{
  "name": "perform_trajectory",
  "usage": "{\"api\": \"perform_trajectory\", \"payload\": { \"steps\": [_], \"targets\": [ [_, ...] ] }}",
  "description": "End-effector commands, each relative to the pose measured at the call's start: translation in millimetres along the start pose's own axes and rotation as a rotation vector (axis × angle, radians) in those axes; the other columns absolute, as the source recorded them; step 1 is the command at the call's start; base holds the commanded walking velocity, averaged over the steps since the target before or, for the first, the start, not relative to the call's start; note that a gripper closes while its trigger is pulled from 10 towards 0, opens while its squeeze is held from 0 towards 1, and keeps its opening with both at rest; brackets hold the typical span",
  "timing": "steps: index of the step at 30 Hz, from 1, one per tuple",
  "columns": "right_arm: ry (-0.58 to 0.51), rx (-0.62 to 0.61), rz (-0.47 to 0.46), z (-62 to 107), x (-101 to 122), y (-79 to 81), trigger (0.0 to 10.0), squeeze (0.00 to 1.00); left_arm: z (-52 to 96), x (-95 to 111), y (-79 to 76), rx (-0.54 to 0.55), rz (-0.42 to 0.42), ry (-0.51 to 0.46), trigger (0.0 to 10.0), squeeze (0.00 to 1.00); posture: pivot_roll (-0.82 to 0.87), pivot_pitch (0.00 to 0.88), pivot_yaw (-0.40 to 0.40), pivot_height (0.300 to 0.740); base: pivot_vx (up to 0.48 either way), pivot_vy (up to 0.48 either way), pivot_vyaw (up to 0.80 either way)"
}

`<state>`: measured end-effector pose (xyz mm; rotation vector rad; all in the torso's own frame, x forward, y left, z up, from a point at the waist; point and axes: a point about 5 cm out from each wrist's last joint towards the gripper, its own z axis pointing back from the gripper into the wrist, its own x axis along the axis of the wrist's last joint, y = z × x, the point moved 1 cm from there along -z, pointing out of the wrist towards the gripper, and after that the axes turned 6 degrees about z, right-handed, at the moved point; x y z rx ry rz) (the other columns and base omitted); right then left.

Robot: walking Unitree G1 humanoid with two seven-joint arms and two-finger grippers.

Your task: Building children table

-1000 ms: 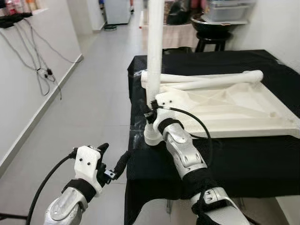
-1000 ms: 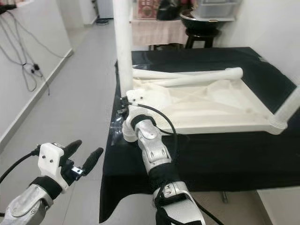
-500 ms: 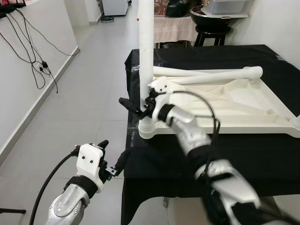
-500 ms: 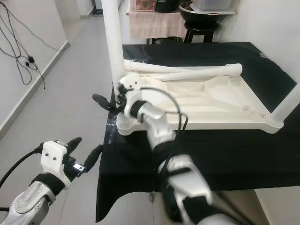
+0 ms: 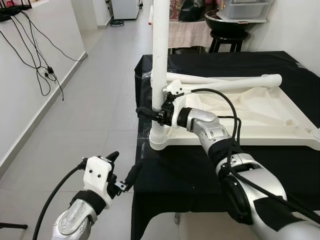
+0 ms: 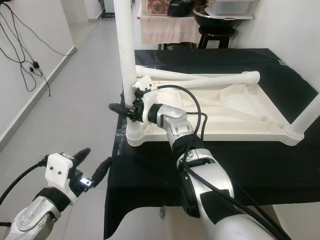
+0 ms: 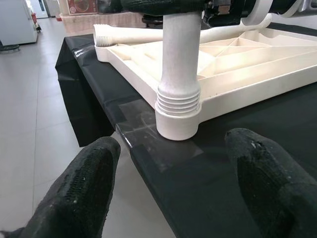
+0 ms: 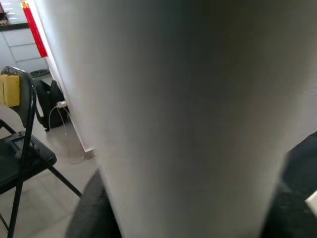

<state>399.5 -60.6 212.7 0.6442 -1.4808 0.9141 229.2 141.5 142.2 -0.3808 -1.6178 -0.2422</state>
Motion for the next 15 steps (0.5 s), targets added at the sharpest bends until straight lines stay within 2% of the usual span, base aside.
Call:
{"api": "perform_trajectory", "payload": {
  "steps": [1,6,7,8,9,10,11,12,13,14,15],
  "targets": [
    [0.027,0.063,-0.025,-4.7,-8.5,9.8,0.0,0.00,0.4,-6.5,-0.1,0.001,0.011,0.018,10.0,0.00,0.08,0.060,-0.022,0.740,0.000,0.000,0.00],
    [0.032,0.013,-0.022,3.0,-14.0,2.9,0.0,0.00,0.8,-6.5,1.4,0.011,0.020,0.013,10.0,0.00,0.07,0.064,-0.017,0.740,0.000,0.000,0.00],
    [0.072,-0.081,-0.004,8.5,-21.2,-4.3,0.0,0.00,1.1,-6.0,2.6,0.021,0.032,0.005,10.0,0.00,0.06,0.068,-0.017,0.740,0.000,0.000,0.00],
    [0.072,-0.081,-0.004,8.5,-21.2,-4.3,0.0,0.00,1.1,-6.0,2.6,0.021,0.032,0.005,10.0,0.00,0.06,0.068,-0.017,0.740,0.000,0.000,0.00],
    [0.130,-0.214,0.018,14.4,-30.3,-11.7,0.0,0.00,1.3,-5.4,3.3,0.025,0.036,0.002,10.0,0.00,0.06,0.076,-0.019,0.740,0.000,0.000,0.00],
    [0.130,-0.214,0.018,14.4,-30.3,-11.7,0.0,0.00,1.3,-5.4,3.3,0.025,0.036,0.002,10.0,0.00,0.06,0.076,-0.019,0.740,0.000,0.000,0.00],
    [0.160,-0.288,0.031,17.8,-35.1,-15.3,0.0,0.00,1.3,-5.1,3.6,0.026,0.036,0.001,10.0,0.00,0.06,0.076,-0.019,0.740,0.000,0.000,0.00],
    [0.139,-0.524,0.026,23.2,-39.1,-9.6,0.0,0.00,2.4,-4.4,4.7,0.030,0.038,-0.005,10.0,0.00,0.04,0.074,-0.039,0.740,0.000,0.000,0.00],
    [0.124,-0.719,0.012,37.3,-39.8,-6.3,0.0,0.00,3.1,-4.0,5.5,0.034,0.040,-0.009,10.0,0.00,0.04,0.074,-0.039,0.740,0.000,0.000,0.00],
    [0.124,-0.719,0.012,37.3,-39.8,-6.3,0.0,0.00,3.1,-4.0,5.5,0.034,0.040,-0.009,10.0,0.00,0.04,0.074,-0.039,0.740,0.000,0.000,0.00],
    [0.100,-0.759,-0.034,36.1,-43.8,20.0,0.0,0.00,3.1,-3.6,8.0,0.042,0.043,-0.012,10.0,0.00,0.01,0.089,0.005,0.740,0.000,0.000,0.00]
  ]
}}
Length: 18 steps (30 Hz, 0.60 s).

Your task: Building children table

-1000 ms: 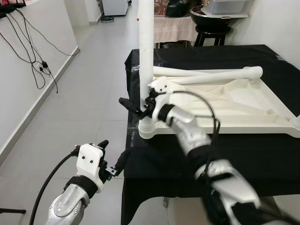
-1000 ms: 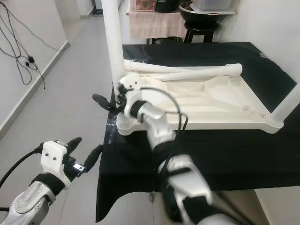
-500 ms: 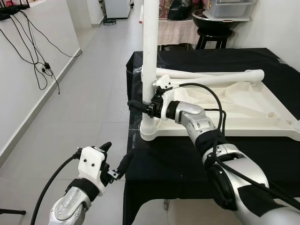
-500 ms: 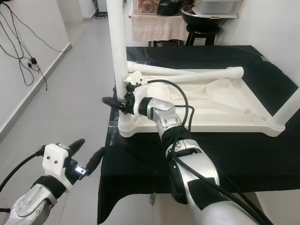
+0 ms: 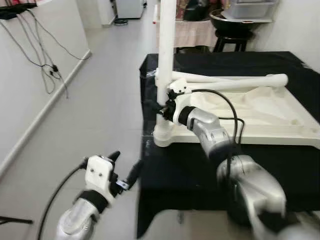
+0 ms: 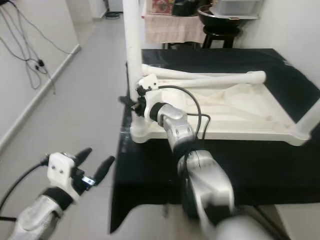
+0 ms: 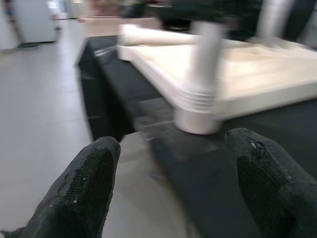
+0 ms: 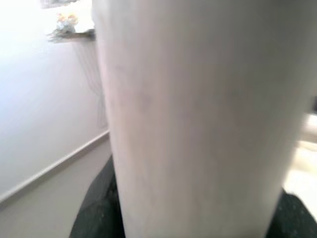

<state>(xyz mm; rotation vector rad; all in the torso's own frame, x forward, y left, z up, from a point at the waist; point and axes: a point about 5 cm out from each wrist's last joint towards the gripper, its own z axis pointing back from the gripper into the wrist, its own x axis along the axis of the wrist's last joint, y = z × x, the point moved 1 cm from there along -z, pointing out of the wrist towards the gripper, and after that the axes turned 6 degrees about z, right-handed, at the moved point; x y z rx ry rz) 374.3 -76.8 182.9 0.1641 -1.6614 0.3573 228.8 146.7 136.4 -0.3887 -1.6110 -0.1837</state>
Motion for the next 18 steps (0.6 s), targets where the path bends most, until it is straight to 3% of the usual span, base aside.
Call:
{"api": "perform_trajectory", "payload": {
  "steps": [1,2,3,10,11,12,13,18],
  "targets": [
    [0.104,-0.062,-0.020,20.1,-19.5,19.5,0.0,0.00,-0.6,2.3,4.5,0.018,0.006,-0.016,10.0,0.00,0.01,0.089,0.005,0.740,0.000,0.000,0.00],
    [0.104,-0.062,-0.020,20.1,-19.5,19.5,0.0,0.00,-0.6,2.3,4.5,0.018,0.006,-0.016,10.0,0.00,0.01,0.089,0.005,0.740,0.000,0.000,0.00],
    [0.089,0.037,-0.022,15.3,-22.2,40.4,0.0,0.00,-5.7,2.4,3.9,0.019,-0.010,-0.017,10.0,0.00,0.01,0.071,0.001,0.740,0.000,0.000,0.00],
    [0.075,0.028,0.022,-3.6,-17.8,32.3,0.0,0.00,-8.8,1.7,7.6,0.023,-0.005,-0.022,10.0,0.00,0.02,0.057,-0.013,0.740,0.000,0.000,0.00],
    [0.099,0.031,0.033,-3.2,-17.9,34.0,4.5,0.00,-9.3,1.7,8.1,0.028,-0.005,-0.024,10.0,0.00,0.02,0.054,-0.014,0.740,0.000,0.000,0.00],
    [0.115,0.040,0.031,-2.3,-17.8,35.8,10.0,0.00,-9.9,1.6,8.4,0.032,-0.008,-0.027,10.0,0.00,0.02,0.051,-0.015,0.740,0.000,0.000,0.00],
    [0.124,0.085,0.022,-0.1,-13.8,40.1,10.0,1.00,-11.0,1.6,8.6,0.035,-0.011,-0.030,10.0,0.00,0.02,0.048,-0.017,0.740,0.000,0.000,0.00],
    [0.077,0.182,-0.023,-4.6,-0.6,43.2,10.0,1.00,-13.4,1.1,8.5,0.030,-0.012,-0.028,10.0,0.00,0.02,0.041,-0.020,0.740,0.000,0.000,0.00]
  ]
}}
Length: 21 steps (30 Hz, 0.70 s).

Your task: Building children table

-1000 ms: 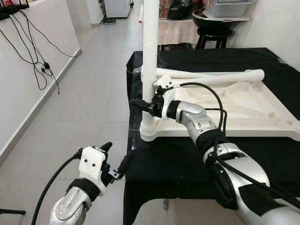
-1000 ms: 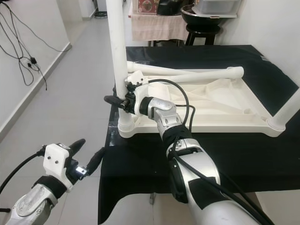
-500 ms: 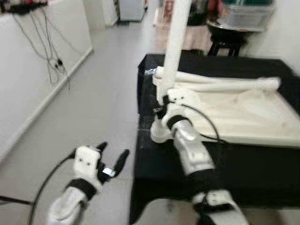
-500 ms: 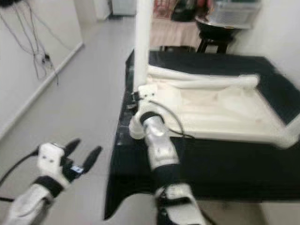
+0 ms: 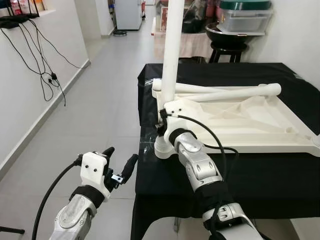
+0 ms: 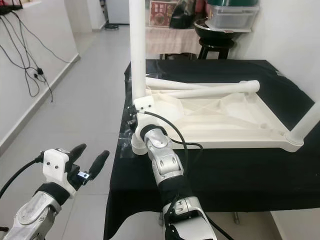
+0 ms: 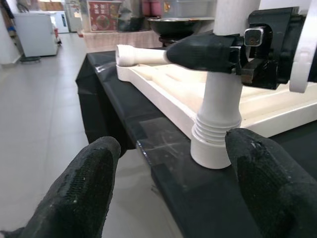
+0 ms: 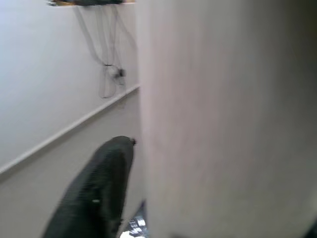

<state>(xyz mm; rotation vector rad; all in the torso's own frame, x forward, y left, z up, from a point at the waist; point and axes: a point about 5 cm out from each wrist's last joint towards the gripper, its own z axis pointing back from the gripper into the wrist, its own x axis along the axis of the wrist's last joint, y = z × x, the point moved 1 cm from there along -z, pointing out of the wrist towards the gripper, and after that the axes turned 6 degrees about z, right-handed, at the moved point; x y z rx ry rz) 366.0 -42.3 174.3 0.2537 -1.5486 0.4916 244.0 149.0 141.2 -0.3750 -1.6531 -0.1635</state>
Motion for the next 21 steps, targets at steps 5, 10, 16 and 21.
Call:
{"api": "perform_trajectory", "payload": {
  "steps": [5,10,16,21],
  "targets": [
    [-0.140,0.309,-0.034,-17.5,30.3,2.0,10.0,0.00,-1.8,-4.8,2.1,0.009,-0.012,0.013,10.0,0.00,0.03,0.033,-0.026,0.740,0.000,0.000,0.00],
    [-0.158,0.706,0.095,-13.8,40.8,6.2,10.0,0.00,-3.7,-6.1,3.4,0.010,-0.013,0.012,10.0,0.00,0.04,0.023,-0.028,0.740,0.000,0.000,0.00],
    [-0.133,0.816,0.125,-14.4,44.7,6.3,10.0,0.00,-4.6,-7.2,3.9,0.008,-0.012,0.013,10.0,0.00,0.04,0.020,-0.030,0.740,0.000,0.000,0.00],
    [-0.114,0.857,0.051,-19.4,46.7,5.9,0.0,0.00,-5.9,-8.9,3.3,0.005,-0.012,0.015,10.0,0.00,0.06,0.016,-0.034,0.740,0.000,0.000,0.00]
  ]
}}
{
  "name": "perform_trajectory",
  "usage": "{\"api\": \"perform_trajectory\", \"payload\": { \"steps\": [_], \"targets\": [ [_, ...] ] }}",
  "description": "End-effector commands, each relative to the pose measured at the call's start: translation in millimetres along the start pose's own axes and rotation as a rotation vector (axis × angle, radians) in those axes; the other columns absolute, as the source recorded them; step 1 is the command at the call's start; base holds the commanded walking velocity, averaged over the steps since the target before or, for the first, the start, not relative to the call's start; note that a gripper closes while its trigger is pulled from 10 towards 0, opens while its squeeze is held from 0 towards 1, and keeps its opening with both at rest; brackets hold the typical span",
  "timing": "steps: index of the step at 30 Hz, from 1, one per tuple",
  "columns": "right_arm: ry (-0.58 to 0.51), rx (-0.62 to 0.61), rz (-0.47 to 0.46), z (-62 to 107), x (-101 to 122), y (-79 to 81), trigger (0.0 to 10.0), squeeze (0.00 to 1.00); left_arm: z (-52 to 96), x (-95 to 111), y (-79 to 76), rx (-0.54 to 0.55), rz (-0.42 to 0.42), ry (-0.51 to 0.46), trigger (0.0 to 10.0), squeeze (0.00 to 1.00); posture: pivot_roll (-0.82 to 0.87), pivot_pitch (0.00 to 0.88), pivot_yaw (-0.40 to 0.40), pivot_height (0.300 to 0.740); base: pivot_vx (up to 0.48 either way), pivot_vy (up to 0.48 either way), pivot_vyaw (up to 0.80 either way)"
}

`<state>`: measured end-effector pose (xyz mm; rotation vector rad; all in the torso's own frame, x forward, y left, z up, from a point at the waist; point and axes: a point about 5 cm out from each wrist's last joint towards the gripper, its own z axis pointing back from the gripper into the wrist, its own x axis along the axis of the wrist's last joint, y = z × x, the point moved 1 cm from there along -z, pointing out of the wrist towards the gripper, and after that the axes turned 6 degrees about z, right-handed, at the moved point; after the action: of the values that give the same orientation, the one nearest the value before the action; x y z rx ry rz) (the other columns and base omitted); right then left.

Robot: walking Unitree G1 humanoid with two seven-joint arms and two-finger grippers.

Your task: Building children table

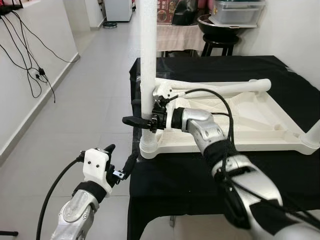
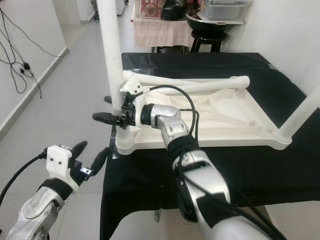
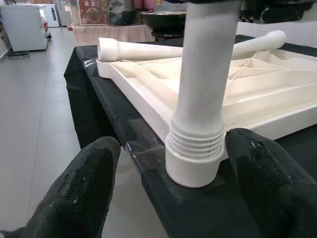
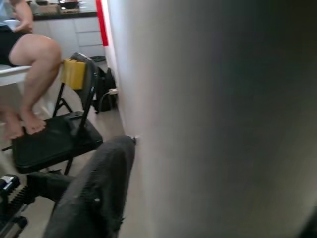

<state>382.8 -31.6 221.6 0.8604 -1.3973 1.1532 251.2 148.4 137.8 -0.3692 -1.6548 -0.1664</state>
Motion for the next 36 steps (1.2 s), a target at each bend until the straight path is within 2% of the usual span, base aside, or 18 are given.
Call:
{"api": "perform_trajectory", "payload": {
  "steps": [1,10,12,15,16,18,19,20,21,22,23,24,27,31,32,33,35,36],
  "targets": [
    [0.006,0.038,-0.007,-8.5,-3.2,6.2,0.0,0.00,0.2,-5.3,0.7,0.002,-0.007,0.016,10.0,0.00,0.06,0.017,-0.033,0.740,0.000,0.000,0.00],
    [-0.009,0.012,-0.020,-4.9,-4.8,3.3,0.0,0.00,0.2,-6.2,-0.1,-0.003,0.001,0.016,10.0,0.00,0.05,0.014,-0.028,0.740,0.000,0.000,0.00],
    [0.005,-0.139,-0.034,2.2,-14.1,-4.9,0.0,0.00,1.1,-6.5,-0.7,-0.008,0.005,0.015,10.0,0.00,0.05,0.016,-0.040,0.740,0.000,0.000,0.00],
    [0.009,-0.190,-0.051,4.2,-17.8,-7.2,0.0,0.00,1.6,-6.5,-0.9,-0.008,0.005,0.015,10.0,0.00,0.05,0.016,-0.043,0.740,0.000,0.000,0.00],
    [0.083,-0.351,-0.037,7.5,-30.0,-12.5,0.0,0.00,2.3,-6.3,-1.2,-0.008,0.006,0.013,10.0,0.00,0.05,0.017,-0.055,0.740,0.000,0.000,0.00],
    [0.083,-0.351,-0.037,7.5,-30.0,-12.5,0.0,0.00,2.3,-6.3,-1.2,-0.008,0.006,0.013,10.0,0.00,0.05,0.017,-0.055,0.740,0.000,0.000,0.00],
    [0.153,-0.762,-0.084,24.3,-51.2,-24.0,0.0,0.00,3.2,-5.9,-1.0,-0.005,0.005,0.010,10.0,0.00,0.06,0.021,-0.062,0.740,0.000,0.000,0.00],
    [0.198,-0.899,-0.104,27.1,-69.1,-13.9,0.0,0.00,3.7,-4.8,-0.1,-0.001,0.005,0.005,10.0,0.00,0.04,0.038,-0.042,0.740,0.000,0.000,0.00],
    [0.198,-0.899,-0.104,27.1,-69.1,-13.9,0.0,0.00,3.7,-4.8,-0.1,-0.001,0.005,0.005,10.0,0.00,0.04,0.038,-0.042,0.740,0.000,0.000,0.00],
    [0.199,-0.929,-0.139,16.0,-85.5,10.0,0.0,0.00,3.4,-4.3,0.5,-0.001,-0.002,0.002,10.0,0.00,0.03,0.024,-0.036,0.740,0.000,0.000,0.00],
    [0.199,-0.929,-0.139,16.0,-85.5,10.0,0.0,0.00,3.4,-4.3,0.5,-0.001,-0.002,0.002,10.0,0.00,0.03,0.024,-0.036,0.740,0.000,0.000,0.00],
    [0.183,-0.866,-0.129,6.9,-84.0,15.5,0.0,0.00,2.8,-4.1,0.4,-0.003,-0.004,0.002,10.0,0.00,0.02,0.018,-0.029,0.740,0.000,0.000,0.00],
    [0.179,-0.817,-0.107,-4.0,-77.2,13.9,0.0,0.00,1.0,-4.3,0.9,-0.008,-0.002,0.003,10.0,0.00,0.03,0.017,-0.036,0.740,0.000,0.000,0.00],
    [0.190,-0.798,-0.101,-8.1,-75.2,13.7,0.0,0.00,0.7,-4.3,1.3,-0.006,-0.001,0.001,10.0,0.00,0.04,0.019,-0.042,0.740,0.000,0.000,0.00],
    [0.182,-0.778,-0.107,-12.6,-71.8,15.5,10.0,0.00,0.5,-3.7,1.8,0.005,-0.006,-0.006,10.0,0.00,0.04,0.019,-0.048,0.740,0.000,0.000,0.00],
    [0.186,-0.758,-0.101,-14.2,-70.6,15.9,10.0,0.96,0.2,-3.6,1.9,0.008,-0.007,-0.008,10.0,0.00,0.04,0.018,-0.052,0.740,0.000,0.000,0.00],
    [0.197,-0.758,-0.090,-14.9,-69.0,18.1,10.0,0.96,0.0,-3.5,1.9,0.009,-0.007,-0.010,10.0,0.00,0.04,0.018,-0.052,0.740,0.000,0.000,0.00],
    [0.170,-0.719,-0.089,-17.4,-63.0,17.0,10.0,1.00,-0.5,-3.6,1.6,0.009,-0.007,-0.010,10.0,0.00,0.05,0.018,-0.055,0.740,0.000,0.000,0.00]
  ]
}}
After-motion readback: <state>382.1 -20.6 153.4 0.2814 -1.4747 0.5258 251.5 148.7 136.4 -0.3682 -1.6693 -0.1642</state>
